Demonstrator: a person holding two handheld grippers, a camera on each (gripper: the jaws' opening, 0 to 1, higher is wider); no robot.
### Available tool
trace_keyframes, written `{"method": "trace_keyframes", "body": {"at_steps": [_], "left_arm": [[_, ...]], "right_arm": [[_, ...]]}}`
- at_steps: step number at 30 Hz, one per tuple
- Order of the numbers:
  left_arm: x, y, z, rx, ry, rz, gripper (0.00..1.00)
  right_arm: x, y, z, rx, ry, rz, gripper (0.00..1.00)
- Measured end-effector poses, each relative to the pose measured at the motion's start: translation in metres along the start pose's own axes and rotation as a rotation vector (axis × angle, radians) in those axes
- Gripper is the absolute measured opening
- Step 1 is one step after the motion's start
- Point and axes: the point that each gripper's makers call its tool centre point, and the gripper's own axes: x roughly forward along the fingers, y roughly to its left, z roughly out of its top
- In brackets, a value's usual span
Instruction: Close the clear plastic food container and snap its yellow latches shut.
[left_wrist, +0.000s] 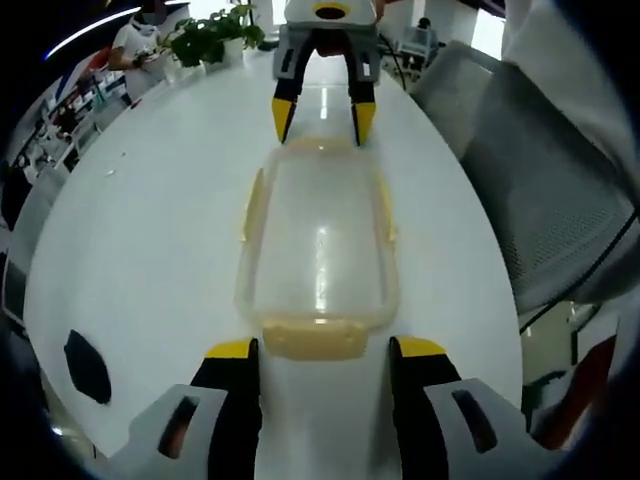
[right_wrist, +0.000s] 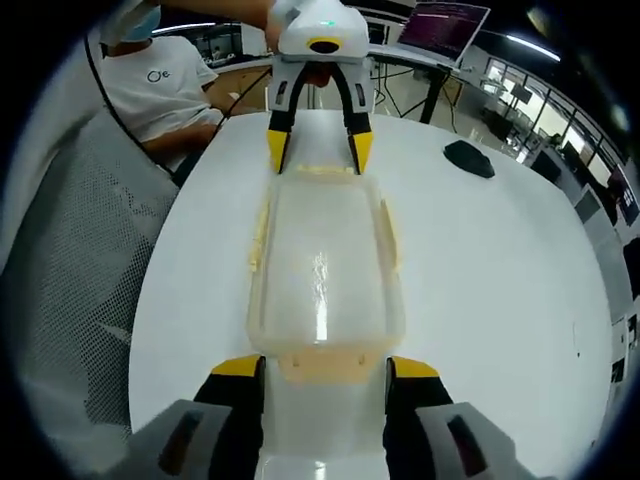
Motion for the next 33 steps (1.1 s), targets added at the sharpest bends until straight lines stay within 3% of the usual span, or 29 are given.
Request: {"method": "trace_keyframes", "body": {"at_steps": [10, 14, 18, 25, 33], "left_arm": [[0.0037, 0.0006, 0.0056, 0.045, -0.003, -0.006, 0.41], [0.0031, 0.0003, 0.0049, 0.045, -0.004, -0.008, 0.4], [0.0031, 0.0004, 0.0049, 0.035, -0.005, -0.002, 0.39], [0.0025, 0.002, 0.0046, 0.03, -0.022, 0.006, 0.39], [0.0032, 0.0035, 0.0063, 0.028, 0.0, 0.006, 0.37]], "right_arm": [[0.0073, 0.0026, -0.0041, -0.021, 0.034, 0.02, 0.45], [0.0073, 0.001, -0.0029, -0.012, 0.029, 0.027, 0.46], [0.0063, 0.0012, -0.0037, 0.0, 0.023, 0.031, 0.39], [0.0059, 0.0001, -0.0039, -0.011, 0.047, 0.03, 0.38], [0.0053, -0.0005, -0.005, -0.003, 0.056, 0.027, 0.37]]}}
